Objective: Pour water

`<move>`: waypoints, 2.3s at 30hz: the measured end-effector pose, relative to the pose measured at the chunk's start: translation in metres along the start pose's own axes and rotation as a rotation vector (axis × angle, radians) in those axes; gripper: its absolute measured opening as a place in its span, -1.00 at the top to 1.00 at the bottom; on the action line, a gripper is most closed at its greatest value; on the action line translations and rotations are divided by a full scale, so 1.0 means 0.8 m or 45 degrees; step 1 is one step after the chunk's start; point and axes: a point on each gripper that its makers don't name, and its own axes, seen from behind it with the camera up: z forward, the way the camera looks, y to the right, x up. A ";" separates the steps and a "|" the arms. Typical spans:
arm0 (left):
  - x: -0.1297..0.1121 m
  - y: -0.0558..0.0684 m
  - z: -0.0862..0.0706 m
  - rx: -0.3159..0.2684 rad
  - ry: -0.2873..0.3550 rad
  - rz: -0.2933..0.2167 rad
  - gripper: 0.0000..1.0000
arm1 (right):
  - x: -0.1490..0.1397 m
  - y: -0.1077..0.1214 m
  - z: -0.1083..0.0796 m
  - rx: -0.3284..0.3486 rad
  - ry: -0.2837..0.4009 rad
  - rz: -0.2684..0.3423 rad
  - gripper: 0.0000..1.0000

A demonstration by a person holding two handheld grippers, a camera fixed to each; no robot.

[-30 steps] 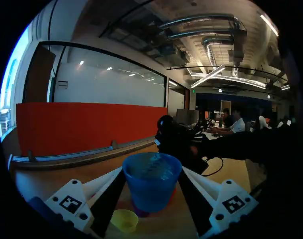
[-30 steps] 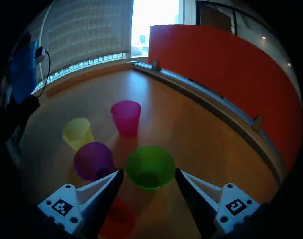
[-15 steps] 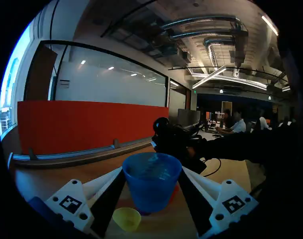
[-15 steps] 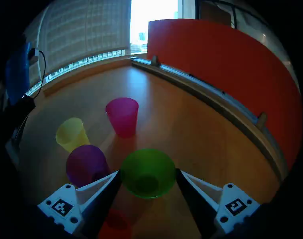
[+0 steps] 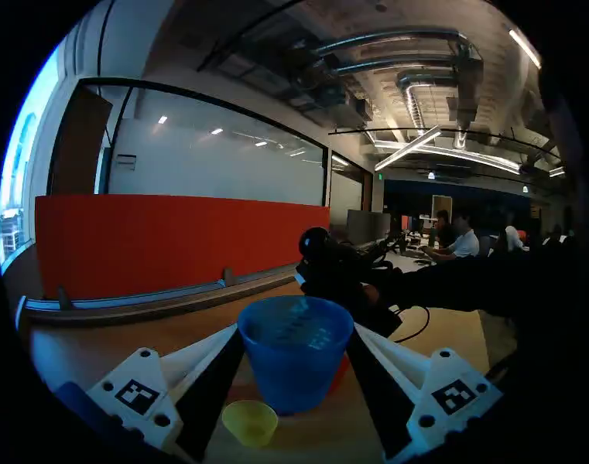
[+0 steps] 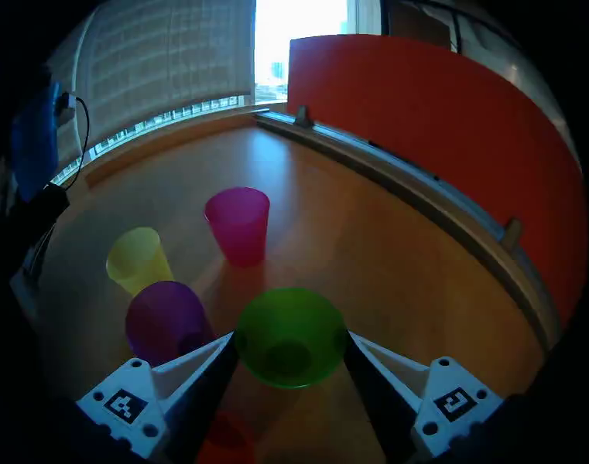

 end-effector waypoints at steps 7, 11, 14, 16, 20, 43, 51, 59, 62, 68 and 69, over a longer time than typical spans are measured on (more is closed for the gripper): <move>-0.002 -0.001 0.003 0.004 -0.002 -0.005 -0.72 | 0.015 0.002 -0.016 -0.011 0.049 0.004 -0.87; -0.001 -0.003 0.006 0.013 -0.006 -0.004 -0.72 | 0.027 -0.001 -0.032 -0.015 0.089 0.003 -0.87; -0.001 -0.002 0.008 0.015 -0.013 -0.007 -0.72 | 0.036 -0.004 -0.045 -0.018 0.119 0.009 -0.87; 0.000 -0.002 0.009 0.017 -0.016 -0.007 -0.72 | 0.042 -0.007 -0.054 -0.019 0.145 0.013 -0.87; 0.003 -0.001 0.009 0.028 -0.019 -0.002 -0.72 | 0.056 -0.013 -0.073 -0.018 0.207 0.023 -0.87; 0.013 0.021 0.017 0.028 -0.021 0.010 -0.72 | 0.098 -0.041 -0.147 -0.039 0.472 0.023 -0.87; 0.013 0.023 0.019 0.026 -0.022 0.009 -0.72 | 0.113 -0.048 -0.161 -0.036 0.548 0.025 -0.87; 0.014 0.029 0.019 0.016 -0.021 0.010 -0.72 | 0.123 -0.051 -0.170 -0.031 0.619 0.037 -0.88; 0.015 0.030 0.020 0.012 -0.023 0.013 -0.72 | 0.125 -0.052 -0.173 -0.026 0.646 0.043 -0.88; 0.014 0.033 0.023 0.004 -0.021 0.011 -0.72 | 0.133 -0.054 -0.182 -0.031 0.685 0.026 -0.88; 0.013 0.033 0.023 0.002 -0.020 0.010 -0.72 | 0.134 -0.054 -0.183 -0.032 0.690 0.022 -0.88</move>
